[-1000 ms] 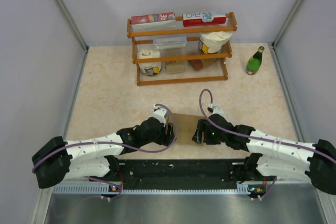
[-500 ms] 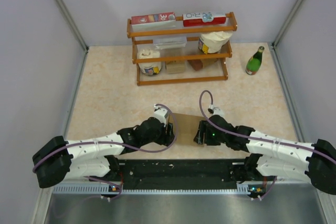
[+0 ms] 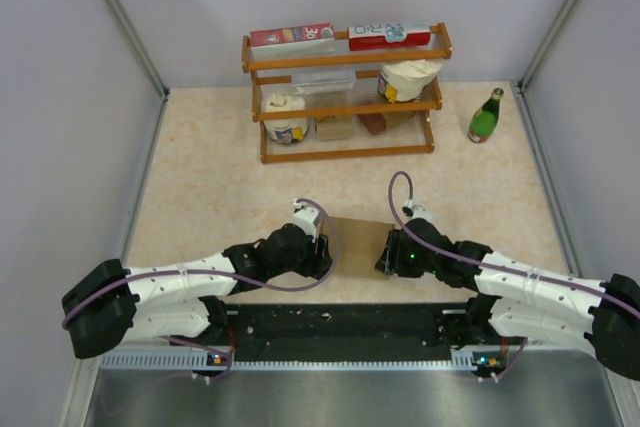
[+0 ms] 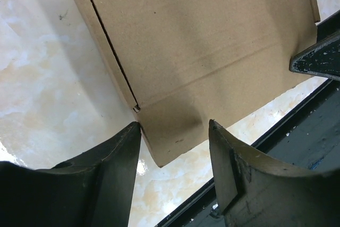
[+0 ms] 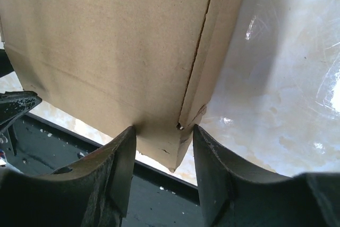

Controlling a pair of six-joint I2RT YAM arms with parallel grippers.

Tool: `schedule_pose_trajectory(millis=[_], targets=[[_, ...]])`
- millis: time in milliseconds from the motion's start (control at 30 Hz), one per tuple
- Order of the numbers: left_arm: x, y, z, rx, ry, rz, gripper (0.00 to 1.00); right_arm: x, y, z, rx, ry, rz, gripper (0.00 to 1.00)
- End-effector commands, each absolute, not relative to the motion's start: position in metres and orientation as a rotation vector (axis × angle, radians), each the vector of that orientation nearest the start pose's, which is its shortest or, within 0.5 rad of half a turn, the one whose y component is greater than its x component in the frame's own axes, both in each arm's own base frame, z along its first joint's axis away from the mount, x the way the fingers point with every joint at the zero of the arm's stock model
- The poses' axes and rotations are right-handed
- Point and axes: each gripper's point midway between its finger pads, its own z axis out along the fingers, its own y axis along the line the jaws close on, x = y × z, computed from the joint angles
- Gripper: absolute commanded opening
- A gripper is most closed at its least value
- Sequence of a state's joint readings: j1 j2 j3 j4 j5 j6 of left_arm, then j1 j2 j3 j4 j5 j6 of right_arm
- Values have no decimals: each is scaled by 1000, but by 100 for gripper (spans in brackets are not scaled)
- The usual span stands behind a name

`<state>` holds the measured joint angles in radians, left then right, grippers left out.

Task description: Fold the paper box

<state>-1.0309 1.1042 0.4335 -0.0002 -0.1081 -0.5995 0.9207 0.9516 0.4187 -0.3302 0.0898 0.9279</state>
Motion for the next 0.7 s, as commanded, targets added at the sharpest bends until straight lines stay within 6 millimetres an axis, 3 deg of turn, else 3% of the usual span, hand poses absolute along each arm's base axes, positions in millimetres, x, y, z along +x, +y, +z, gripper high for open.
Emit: schedule_pose_trajectory(millis=[0, 300, 667], targets=[[153, -280, 75, 451, 2248, -838, 57, 145, 224, 65, 71, 2510, 795, 45], [152, -280, 74, 452, 2252, -839, 56, 147, 226, 68, 83, 2503, 826, 41], [159, -264, 65, 435, 2266, -722, 57, 150, 207, 55, 82, 2517, 691, 48]])
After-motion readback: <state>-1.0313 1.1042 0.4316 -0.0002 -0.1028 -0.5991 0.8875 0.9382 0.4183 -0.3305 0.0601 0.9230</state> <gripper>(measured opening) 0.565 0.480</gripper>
